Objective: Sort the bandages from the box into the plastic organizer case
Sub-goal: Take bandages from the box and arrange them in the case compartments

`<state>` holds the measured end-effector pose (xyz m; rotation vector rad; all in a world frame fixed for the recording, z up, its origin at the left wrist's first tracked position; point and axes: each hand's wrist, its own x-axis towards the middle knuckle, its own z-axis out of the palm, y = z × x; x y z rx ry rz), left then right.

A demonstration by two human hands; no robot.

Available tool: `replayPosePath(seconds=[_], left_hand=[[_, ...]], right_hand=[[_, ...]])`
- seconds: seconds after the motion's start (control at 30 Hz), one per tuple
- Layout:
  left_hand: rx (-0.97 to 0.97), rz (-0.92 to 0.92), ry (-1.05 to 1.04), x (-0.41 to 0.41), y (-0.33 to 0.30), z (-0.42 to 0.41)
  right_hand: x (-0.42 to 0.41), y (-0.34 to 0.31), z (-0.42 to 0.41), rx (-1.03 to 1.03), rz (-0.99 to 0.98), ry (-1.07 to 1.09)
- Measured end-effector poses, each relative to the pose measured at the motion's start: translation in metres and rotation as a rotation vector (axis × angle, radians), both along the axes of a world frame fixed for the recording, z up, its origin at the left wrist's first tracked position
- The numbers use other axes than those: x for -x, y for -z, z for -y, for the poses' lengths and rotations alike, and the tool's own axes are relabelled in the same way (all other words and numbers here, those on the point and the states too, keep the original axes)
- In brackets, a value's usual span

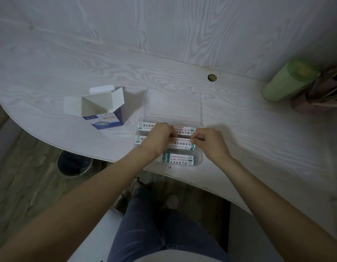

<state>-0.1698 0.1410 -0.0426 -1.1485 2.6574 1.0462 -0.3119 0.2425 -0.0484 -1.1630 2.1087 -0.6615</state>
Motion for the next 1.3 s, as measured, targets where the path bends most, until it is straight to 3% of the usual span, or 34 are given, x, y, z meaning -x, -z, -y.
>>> replayPosePath(seconds=[0.23, 0.67, 0.97, 1.17, 1.3], left_hand=[[0.075, 0.053, 0.093, -0.002, 0.011, -0.006], [0.214, 0.043, 0.06, -0.007, 0.01, -0.004], [0.323, -0.112, 0.181, -0.033, -0.001, 0.012], [0.326, -0.154, 0.092, -0.062, -0.009, 0.02], [0.394, -0.288, -0.007, -0.088, -0.023, 0.029]], right_hand=[[-0.006, 0.002, 0.001, -0.073, -0.163, -0.141], [-0.009, 0.0, -0.003, -0.124, -0.349, -0.261], [-0.01, -0.015, -0.001, -0.058, -0.314, -0.187], [-0.03, -0.018, 0.01, 0.001, -0.313, -0.299], [-0.049, -0.032, 0.029, 0.116, -0.261, -0.302]])
